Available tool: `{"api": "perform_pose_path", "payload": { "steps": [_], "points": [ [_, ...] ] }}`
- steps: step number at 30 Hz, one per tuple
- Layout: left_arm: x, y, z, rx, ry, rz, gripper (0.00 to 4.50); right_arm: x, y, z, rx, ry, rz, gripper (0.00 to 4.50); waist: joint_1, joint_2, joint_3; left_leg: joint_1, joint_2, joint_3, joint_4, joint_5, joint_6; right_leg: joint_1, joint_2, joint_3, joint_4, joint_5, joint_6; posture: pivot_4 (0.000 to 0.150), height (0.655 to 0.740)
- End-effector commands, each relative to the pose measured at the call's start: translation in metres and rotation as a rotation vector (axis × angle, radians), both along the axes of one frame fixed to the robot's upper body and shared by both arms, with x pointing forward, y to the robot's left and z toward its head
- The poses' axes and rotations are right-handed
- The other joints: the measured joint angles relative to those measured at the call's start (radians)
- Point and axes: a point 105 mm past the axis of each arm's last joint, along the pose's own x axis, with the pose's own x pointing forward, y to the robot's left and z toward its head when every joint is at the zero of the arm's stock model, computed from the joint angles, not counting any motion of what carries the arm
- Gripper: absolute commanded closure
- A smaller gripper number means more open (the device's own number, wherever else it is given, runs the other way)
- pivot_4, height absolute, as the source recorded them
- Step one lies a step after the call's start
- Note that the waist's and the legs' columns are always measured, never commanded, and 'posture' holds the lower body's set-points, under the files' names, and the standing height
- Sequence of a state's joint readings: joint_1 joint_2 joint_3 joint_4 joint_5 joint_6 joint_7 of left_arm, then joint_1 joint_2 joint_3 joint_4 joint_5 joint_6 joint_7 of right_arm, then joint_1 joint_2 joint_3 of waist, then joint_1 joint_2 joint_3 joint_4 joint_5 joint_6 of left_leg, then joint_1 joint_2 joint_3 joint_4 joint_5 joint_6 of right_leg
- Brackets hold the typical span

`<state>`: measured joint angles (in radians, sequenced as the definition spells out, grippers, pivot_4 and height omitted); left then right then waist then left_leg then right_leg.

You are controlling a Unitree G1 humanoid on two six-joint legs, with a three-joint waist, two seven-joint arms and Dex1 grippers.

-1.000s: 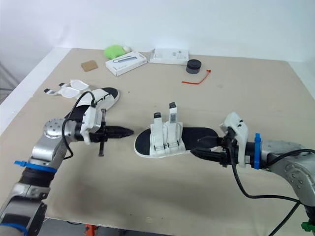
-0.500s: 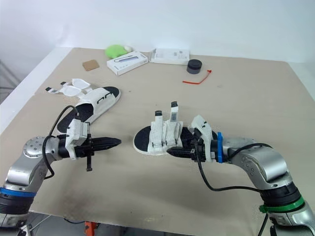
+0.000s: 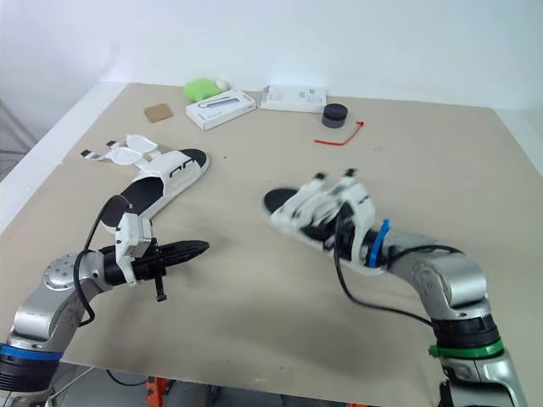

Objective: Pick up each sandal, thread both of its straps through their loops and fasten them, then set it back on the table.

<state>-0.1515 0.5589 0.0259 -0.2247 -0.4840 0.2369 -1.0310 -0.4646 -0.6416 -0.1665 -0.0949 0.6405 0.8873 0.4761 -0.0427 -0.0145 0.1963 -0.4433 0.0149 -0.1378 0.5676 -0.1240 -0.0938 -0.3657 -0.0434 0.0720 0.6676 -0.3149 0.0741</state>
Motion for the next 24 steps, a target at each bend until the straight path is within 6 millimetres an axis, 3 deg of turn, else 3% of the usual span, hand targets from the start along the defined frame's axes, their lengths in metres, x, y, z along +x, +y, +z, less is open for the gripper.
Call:
{"api": "perform_pose_path", "payload": {
  "steps": [1,5,10,16,17,19,20,23,24],
  "points": [
    [0.003,-0.002,0.004,-0.018,-0.051,0.021,4.5,0.019,-0.062,0.035,-0.01,-0.106,-0.369,4.48,0.001,0.0,0.0,0.0,0.0,0.0,0.0,0.0,0.0,0.0,0.0,0.0,0.0,0.003,-0.004,0.15,0.74],
    [0.014,-0.009,0.01,-0.075,-0.096,0.075,4.5,0.024,-0.115,0.023,0.023,-0.034,-0.752,4.48,-0.002,0.0,0.0,0.0,0.001,0.0,0.0,0.001,0.001,0.0,0.001,0.0,0.0,0.004,-0.006,0.15,0.74],
    [0.003,-0.038,0.019,-0.155,-0.089,-0.044,4.5,0.024,-0.135,0.004,0.02,0.037,-0.918,4.48,-0.006,0.001,-0.001,0.001,0.001,0.003,-0.002,0.001,0.001,-0.002,0.001,0.003,0.003,0.004,-0.007,0.15,0.74],
    [-0.006,-0.069,0.036,-0.175,-0.089,-0.234,4.5,0.028,-0.147,-0.006,0.032,0.076,-0.974,4.48,-0.001,0.001,-0.001,0.003,0.0,0.004,0.0,0.006,0.007,0.0,0.001,0.004,0.006,0.007,-0.004,0.15,0.74],
    [-0.005,-0.071,0.037,-0.176,-0.092,-0.243,4.5,0.029,-0.146,-0.008,0.039,0.085,-0.961,3.69,-0.001,0.001,-0.001,0.003,0.0,0.004,0.0,0.008,0.006,0.0,0.001,0.004,0.006,0.008,-0.001,0.15,0.74],
    [-0.003,-0.073,0.038,-0.178,-0.092,-0.25,4.5,0.03,-0.143,-0.01,0.049,0.1,-0.938,3.21,-0.003,0.002,-0.001,0.003,0.0,0.005,0.0,0.01,0.008,0.0,0.001,0.004,0.005,0.009,0.001,0.15,0.74],
    [-0.002,-0.074,0.037,-0.177,-0.092,-0.251,4.5,0.03,-0.142,-0.01,0.053,0.101,-0.933,2.41,-0.004,0.002,-0.001,0.003,0.0,0.006,0.0,0.011,0.009,-0.001,0.001,0.005,0.005,0.01,0.002,0.15,0.74],
    [0.001,-0.076,0.037,-0.179,-0.092,-0.253,4.5,0.025,-0.144,-0.003,0.093,0.094,-0.915,1.16,-0.003,0.002,-0.001,0.004,0.001,0.006,0.0,0.011,0.01,-0.001,0.001,0.005,0.005,0.01,0.002,0.15,0.74],
    [0.001,-0.076,0.038,-0.188,-0.091,-0.251,4.5,0.021,-0.147,0.005,0.117,0.07,-0.899,1.16,-0.001,0.002,-0.001,0.004,0.001,0.006,0.0,0.012,0.011,-0.001,0.001,0.005,0.005,0.011,0.002,0.15,0.74]
  ]
}}
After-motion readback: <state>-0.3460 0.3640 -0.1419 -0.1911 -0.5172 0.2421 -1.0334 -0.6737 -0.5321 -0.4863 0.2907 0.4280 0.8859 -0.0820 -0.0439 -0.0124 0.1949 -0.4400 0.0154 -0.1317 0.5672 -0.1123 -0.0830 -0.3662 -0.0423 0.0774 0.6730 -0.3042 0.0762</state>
